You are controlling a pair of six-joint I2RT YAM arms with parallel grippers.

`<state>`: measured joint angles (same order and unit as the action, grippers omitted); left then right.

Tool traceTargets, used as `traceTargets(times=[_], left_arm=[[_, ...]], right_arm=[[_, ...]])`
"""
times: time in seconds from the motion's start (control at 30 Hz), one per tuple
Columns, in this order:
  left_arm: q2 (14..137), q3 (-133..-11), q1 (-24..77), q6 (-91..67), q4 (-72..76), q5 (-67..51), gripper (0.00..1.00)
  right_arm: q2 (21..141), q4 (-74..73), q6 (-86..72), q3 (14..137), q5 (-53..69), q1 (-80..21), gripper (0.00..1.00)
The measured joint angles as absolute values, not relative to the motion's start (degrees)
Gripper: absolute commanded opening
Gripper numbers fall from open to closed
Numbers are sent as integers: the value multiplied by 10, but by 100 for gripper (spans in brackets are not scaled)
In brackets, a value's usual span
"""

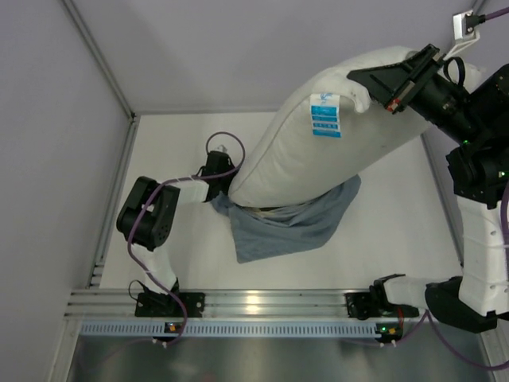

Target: Remove the pillowcase from the pillow

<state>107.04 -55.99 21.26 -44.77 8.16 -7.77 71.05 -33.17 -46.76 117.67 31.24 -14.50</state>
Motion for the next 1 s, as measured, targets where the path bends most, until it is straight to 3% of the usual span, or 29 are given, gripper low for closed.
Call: traceTargets(times=[0.03, 0.2, 0.27, 0.3, 0.33, 0.37, 0.47, 0.53, 1.0], left_arm=[[1062, -549, 212, -447, 84, -83, 49], [985, -509, 207, -448, 47, -78, 50], [961, -507, 206, -443, 17, -67, 43], [951, -507, 206, -438, 5, -63, 34], [946, -507, 206, -434, 0, -61, 34], [941, -507, 206, -430, -6, -57, 23], [937, -507, 206, -425, -21, -42, 7], [939, -509, 206, -423, -35, -35, 1], [1059, -601, 169, -449, -43, -43, 0]], right_arm=[[717, -309, -471, 1179, 318, -145, 0], [755, -218, -487, 1202, 331, -144, 0], [763, -201, -492, 1209, 332, -144, 0], [765, -191, -493, 1209, 332, -143, 0], [766, -184, -494, 1209, 331, -143, 0], [766, -179, -494, 1209, 331, -143, 0], [766, -170, -491, 1213, 331, -140, 0], [767, -167, -490, 1217, 331, -134, 0], [825, -117, -542, 1301, 328, -65, 0]])
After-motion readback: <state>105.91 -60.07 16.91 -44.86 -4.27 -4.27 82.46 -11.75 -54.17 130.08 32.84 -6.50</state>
